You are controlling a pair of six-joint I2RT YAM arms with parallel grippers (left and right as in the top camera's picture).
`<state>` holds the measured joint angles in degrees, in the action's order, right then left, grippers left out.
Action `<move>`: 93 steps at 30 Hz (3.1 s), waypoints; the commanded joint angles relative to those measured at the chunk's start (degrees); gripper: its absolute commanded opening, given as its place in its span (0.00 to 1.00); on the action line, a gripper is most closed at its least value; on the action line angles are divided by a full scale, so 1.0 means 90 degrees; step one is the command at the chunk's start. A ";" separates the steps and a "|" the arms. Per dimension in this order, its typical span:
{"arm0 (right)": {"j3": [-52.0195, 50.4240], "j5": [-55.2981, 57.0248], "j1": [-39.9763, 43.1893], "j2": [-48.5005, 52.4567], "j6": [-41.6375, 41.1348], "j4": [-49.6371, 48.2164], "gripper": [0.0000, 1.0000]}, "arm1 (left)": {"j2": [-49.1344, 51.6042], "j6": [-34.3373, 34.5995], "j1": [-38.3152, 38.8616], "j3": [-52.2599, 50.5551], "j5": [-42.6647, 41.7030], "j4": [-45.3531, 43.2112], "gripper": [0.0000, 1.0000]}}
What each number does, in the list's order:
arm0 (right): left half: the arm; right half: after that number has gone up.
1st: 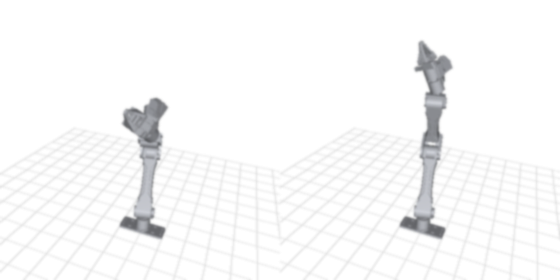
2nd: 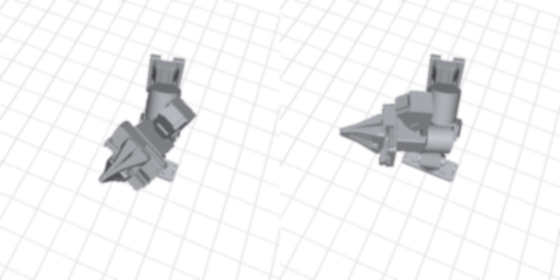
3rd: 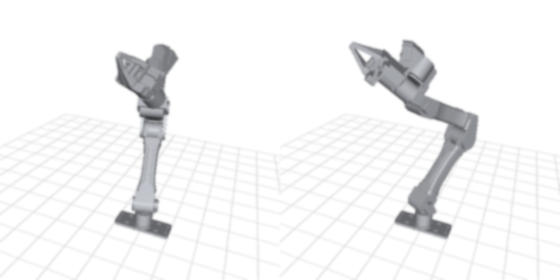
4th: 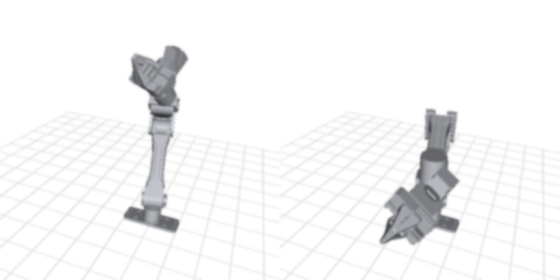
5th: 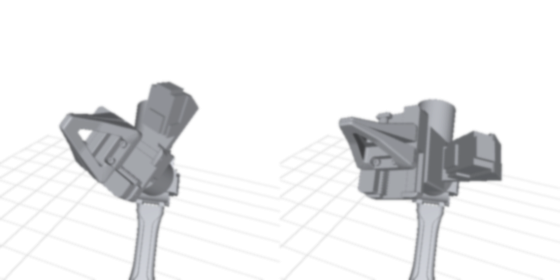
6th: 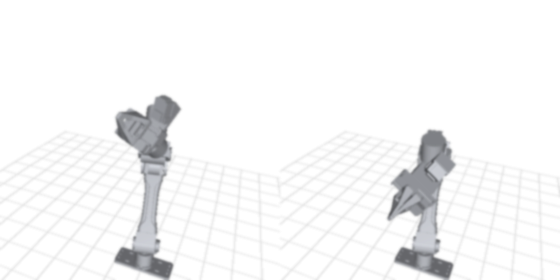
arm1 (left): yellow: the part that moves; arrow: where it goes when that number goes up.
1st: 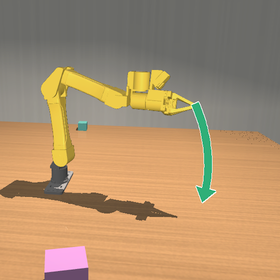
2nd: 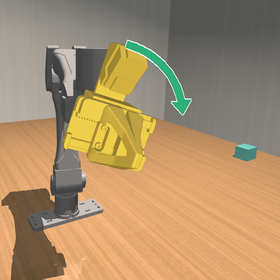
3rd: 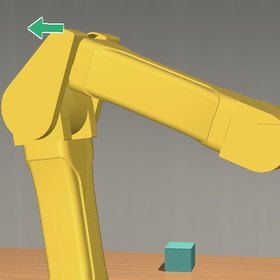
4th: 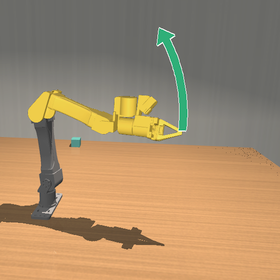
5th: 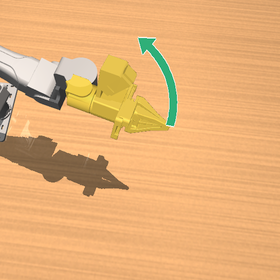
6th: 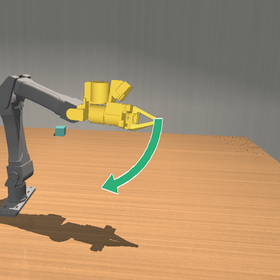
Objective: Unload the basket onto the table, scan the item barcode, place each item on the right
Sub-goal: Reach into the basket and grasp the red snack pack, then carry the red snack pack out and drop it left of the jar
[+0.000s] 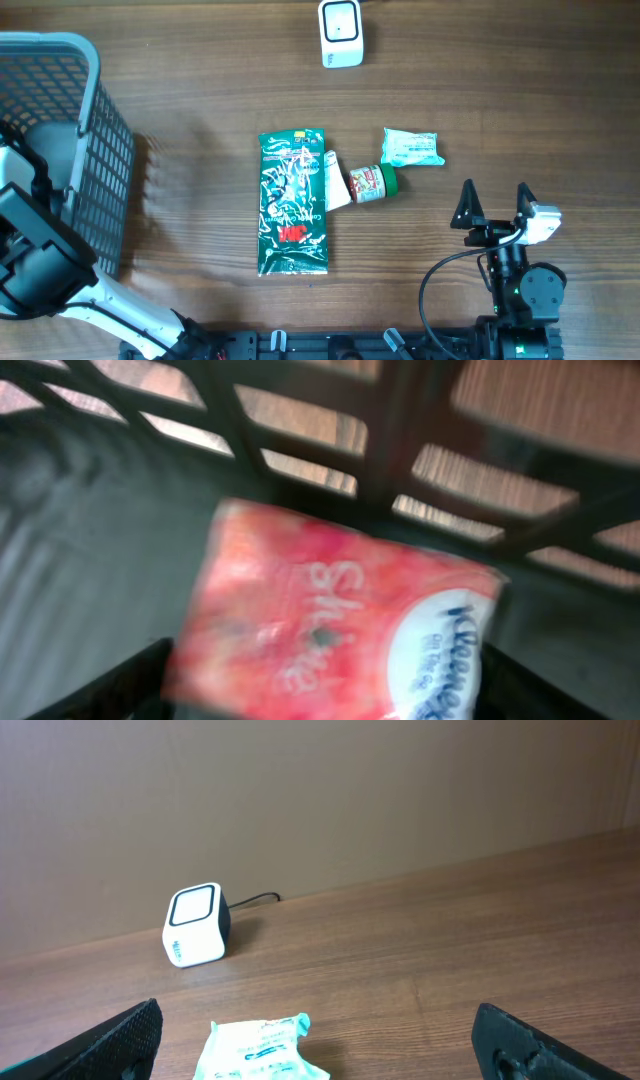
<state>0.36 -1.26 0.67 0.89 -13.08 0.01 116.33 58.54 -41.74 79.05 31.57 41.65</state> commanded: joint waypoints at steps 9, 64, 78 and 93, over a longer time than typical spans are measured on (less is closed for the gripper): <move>-0.0007 -0.0027 -0.0024 -0.0034 0.0117 -0.0024 1.00 | 0.0163 0.0024 -0.0049 0.0495 -0.1124 0.0860 0.30; -0.0007 -0.0027 -0.0024 -0.0032 0.0117 -0.0024 1.00 | -0.3123 0.2637 0.7121 -0.1632 -0.3058 0.0767 1.00; -0.0007 -0.0027 -0.0024 -0.0032 0.0117 -0.0024 1.00 | -0.5493 -0.0777 0.7125 0.2688 -0.0619 0.2025 1.00; -0.0005 -0.2475 -0.0024 -0.0010 -0.4153 -0.0231 1.00 | -0.6827 -0.6482 0.7125 0.2786 0.2727 -0.3077 1.00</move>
<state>0.36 -6.13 0.69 0.89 -25.34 -0.47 54.57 13.41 22.20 104.07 53.21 14.20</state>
